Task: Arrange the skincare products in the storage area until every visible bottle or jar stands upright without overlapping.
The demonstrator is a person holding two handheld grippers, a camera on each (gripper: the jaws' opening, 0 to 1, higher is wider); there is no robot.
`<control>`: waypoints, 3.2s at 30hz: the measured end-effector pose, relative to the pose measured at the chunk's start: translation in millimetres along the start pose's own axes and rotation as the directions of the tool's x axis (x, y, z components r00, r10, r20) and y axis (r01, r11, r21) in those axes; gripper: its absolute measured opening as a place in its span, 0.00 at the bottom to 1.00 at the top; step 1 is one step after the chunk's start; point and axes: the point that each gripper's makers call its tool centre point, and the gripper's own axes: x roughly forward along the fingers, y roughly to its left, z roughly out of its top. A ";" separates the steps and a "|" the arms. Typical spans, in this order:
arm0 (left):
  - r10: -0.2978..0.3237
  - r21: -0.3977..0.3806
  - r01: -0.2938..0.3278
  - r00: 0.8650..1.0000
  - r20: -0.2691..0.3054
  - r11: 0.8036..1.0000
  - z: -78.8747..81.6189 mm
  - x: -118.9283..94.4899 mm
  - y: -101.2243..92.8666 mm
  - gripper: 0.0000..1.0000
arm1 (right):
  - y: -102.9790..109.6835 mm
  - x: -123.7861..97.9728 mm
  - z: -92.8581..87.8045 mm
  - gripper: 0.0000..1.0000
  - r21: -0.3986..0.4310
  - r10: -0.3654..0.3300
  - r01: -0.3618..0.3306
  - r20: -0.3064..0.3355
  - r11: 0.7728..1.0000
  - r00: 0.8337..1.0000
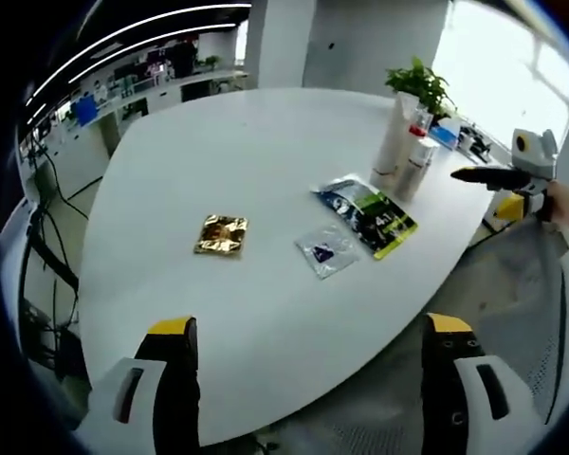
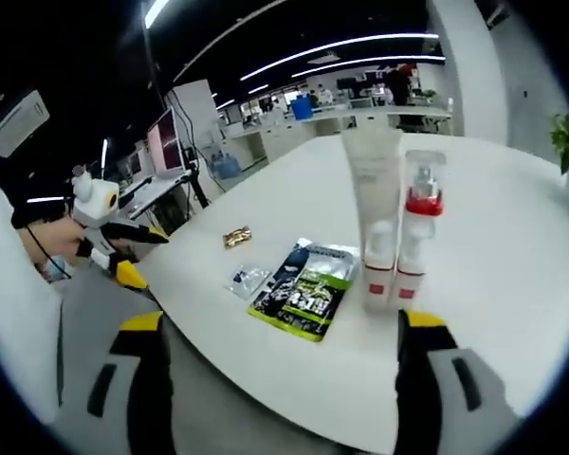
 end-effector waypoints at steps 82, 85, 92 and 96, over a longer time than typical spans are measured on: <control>0.039 0.225 -0.003 0.987 -0.156 0.974 65.4 134.2 96.1 0.36 | -23.8 -0.2 -0.1 1.00 0.136 -0.083 0.078 0.036 0.988 0.996; 0.010 0.241 0.021 0.992 -0.126 0.970 71.3 130.5 87.5 0.36 | -23.3 -0.2 0.4 1.00 0.138 -0.079 0.073 0.040 0.988 0.996; -0.033 0.252 0.039 0.999 -0.027 0.967 92.3 116.4 69.8 0.36 | -20.9 0.2 1.9 0.96 0.143 -0.065 0.057 0.050 0.988 0.997; -0.053 0.266 0.048 0.999 0.011 0.963 98.9 107.6 58.7 0.36 | -18.5 0.7 1.6 0.94 0.138 -0.056 0.049 0.048 0.989 0.997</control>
